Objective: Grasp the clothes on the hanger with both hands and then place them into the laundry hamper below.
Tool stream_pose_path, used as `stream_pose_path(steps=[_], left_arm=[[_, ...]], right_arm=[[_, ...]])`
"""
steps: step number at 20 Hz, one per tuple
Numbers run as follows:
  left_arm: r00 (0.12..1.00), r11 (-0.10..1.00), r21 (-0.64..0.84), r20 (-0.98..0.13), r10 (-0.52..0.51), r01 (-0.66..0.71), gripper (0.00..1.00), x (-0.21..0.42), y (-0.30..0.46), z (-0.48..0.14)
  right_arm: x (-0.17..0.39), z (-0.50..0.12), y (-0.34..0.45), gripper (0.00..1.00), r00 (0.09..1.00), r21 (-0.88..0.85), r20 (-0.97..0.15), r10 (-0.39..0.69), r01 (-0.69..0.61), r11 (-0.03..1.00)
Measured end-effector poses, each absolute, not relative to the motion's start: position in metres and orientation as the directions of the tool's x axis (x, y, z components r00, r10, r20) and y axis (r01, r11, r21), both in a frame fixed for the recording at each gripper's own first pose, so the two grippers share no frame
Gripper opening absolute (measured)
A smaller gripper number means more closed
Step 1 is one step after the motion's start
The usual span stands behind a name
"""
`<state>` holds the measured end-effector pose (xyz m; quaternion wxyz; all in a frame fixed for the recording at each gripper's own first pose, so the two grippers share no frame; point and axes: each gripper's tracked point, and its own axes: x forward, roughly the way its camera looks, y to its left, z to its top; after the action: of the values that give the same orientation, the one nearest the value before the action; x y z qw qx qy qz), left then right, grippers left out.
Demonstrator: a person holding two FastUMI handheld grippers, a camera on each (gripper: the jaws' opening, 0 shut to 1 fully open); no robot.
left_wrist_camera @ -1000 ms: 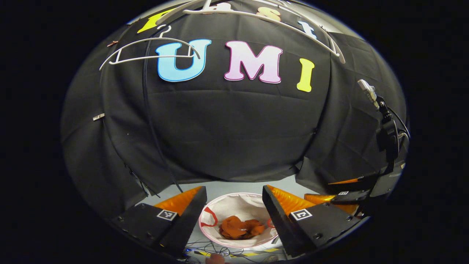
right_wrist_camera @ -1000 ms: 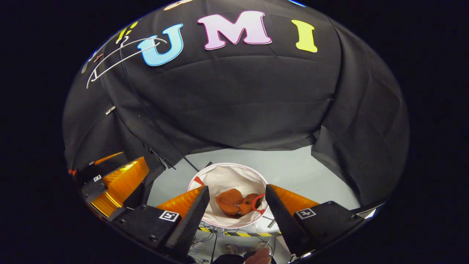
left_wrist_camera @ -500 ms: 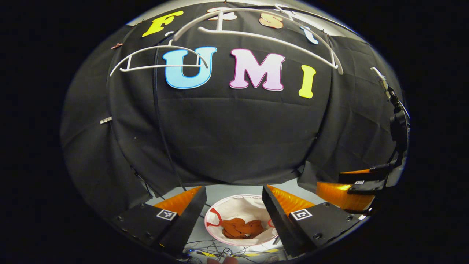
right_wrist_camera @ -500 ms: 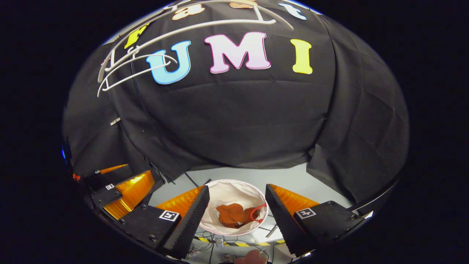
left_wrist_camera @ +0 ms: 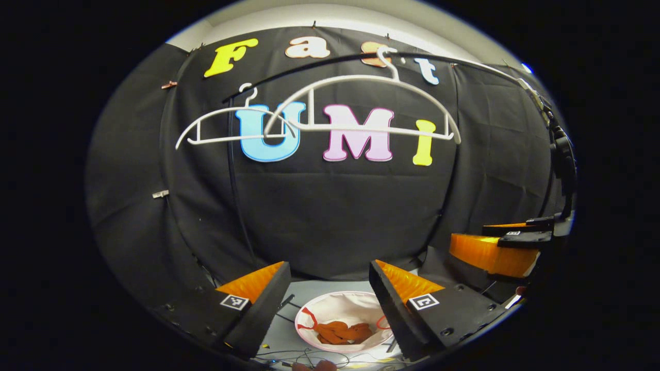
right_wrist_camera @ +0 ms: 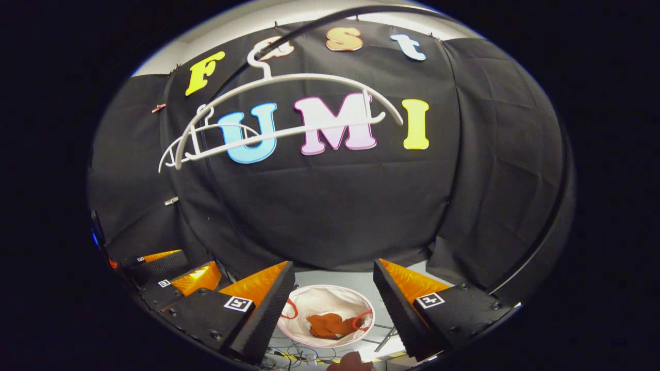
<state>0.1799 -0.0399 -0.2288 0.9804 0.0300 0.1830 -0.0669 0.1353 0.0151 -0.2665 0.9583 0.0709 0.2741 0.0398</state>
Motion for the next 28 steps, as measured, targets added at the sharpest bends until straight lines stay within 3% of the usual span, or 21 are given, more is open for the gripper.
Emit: stream_pose_path(steps=[14,15,28], left_arm=[[0.99,0.991,0.088,-0.106,-0.093,0.102,0.94,0.119,-0.026,-0.078],[0.992,0.991,0.098,-0.094,-0.088,0.097,0.98,0.116,-0.023,-0.071],[0.999,0.988,0.147,0.002,-0.054,0.053,0.95,0.077,-0.003,-0.02]], right_arm=[[0.094,-0.118,0.019,0.98,0.962,0.114,-0.266,0.056,-0.026,0.993],[0.09,-0.11,0.021,0.98,0.965,0.115,-0.256,0.055,-0.026,0.993],[0.06,-0.044,0.034,0.98,0.989,0.105,-0.133,0.062,-0.048,0.993]])
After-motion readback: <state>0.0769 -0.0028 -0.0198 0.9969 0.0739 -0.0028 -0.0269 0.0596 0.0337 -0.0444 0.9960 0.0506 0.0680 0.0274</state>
